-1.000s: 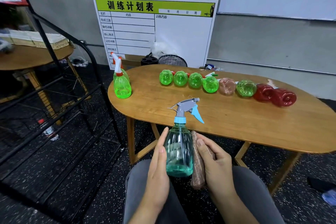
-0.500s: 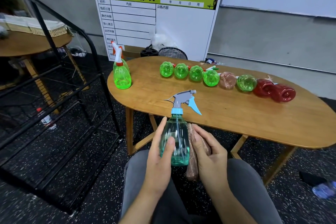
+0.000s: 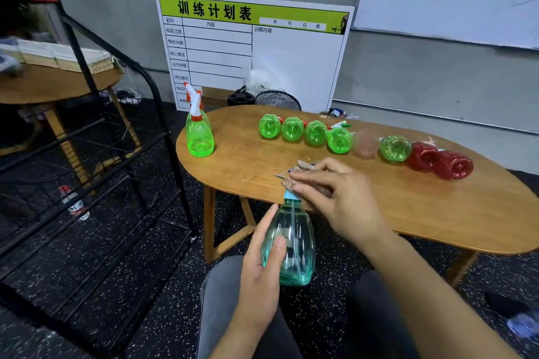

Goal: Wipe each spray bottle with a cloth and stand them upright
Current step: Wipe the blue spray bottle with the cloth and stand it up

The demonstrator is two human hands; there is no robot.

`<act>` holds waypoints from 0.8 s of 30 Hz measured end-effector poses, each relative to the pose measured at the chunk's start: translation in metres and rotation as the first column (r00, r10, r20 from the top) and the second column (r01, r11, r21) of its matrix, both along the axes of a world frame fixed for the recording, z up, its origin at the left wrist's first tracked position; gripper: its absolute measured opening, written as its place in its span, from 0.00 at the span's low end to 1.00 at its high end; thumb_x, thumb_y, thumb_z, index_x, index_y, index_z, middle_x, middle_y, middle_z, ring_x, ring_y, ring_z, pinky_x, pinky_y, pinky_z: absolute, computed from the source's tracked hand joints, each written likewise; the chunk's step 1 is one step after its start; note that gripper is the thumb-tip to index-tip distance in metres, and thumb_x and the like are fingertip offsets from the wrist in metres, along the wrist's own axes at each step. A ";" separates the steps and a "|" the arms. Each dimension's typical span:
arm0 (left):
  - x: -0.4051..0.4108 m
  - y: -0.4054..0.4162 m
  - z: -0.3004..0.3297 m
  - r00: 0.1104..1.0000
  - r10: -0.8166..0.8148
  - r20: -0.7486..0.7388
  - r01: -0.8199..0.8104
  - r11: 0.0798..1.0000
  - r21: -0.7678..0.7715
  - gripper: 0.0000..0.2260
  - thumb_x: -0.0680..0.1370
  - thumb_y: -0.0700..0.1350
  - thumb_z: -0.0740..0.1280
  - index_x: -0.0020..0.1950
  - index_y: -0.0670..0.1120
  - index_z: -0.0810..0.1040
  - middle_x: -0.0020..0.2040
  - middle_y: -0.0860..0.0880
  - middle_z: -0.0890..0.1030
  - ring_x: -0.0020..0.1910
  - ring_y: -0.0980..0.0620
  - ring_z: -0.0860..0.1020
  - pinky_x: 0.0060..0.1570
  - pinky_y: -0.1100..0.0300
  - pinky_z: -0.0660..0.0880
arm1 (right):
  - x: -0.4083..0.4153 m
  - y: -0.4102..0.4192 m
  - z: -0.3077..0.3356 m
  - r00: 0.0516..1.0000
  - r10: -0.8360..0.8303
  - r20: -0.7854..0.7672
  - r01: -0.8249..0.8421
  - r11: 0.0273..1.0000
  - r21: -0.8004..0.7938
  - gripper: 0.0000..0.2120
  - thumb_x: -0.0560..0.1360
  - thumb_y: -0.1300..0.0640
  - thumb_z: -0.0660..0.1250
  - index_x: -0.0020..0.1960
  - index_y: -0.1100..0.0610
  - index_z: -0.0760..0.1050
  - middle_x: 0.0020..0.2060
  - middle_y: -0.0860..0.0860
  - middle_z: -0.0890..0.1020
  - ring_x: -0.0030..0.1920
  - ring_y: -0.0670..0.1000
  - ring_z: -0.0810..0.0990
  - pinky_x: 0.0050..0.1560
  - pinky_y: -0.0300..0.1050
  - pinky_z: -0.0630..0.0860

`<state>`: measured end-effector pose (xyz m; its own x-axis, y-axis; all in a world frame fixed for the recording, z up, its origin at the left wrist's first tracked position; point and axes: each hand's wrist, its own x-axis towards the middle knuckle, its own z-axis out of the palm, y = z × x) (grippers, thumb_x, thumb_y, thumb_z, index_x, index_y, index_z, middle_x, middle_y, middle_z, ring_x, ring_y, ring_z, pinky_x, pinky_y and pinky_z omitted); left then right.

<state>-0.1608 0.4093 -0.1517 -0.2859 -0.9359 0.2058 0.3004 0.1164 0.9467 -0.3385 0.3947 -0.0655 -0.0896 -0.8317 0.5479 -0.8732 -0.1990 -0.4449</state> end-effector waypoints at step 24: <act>0.001 -0.004 -0.010 1.000 -0.014 0.020 0.013 1.000 0.020 0.23 0.78 0.63 0.67 0.74 0.67 0.74 0.75 0.60 0.76 0.75 0.56 0.73 0.75 0.45 0.71 | -0.002 -0.009 0.007 0.996 -0.071 0.045 0.074 0.995 -0.061 0.21 0.74 0.35 0.66 0.61 0.43 0.84 0.47 0.39 0.81 0.49 0.42 0.83 0.49 0.50 0.84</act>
<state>-0.1595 0.4056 -0.1619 -0.3025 -0.9358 0.1812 0.2826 0.0936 0.9547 -0.3405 0.3853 -0.0584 -0.1727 -0.7864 0.5931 -0.8669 -0.1646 -0.4706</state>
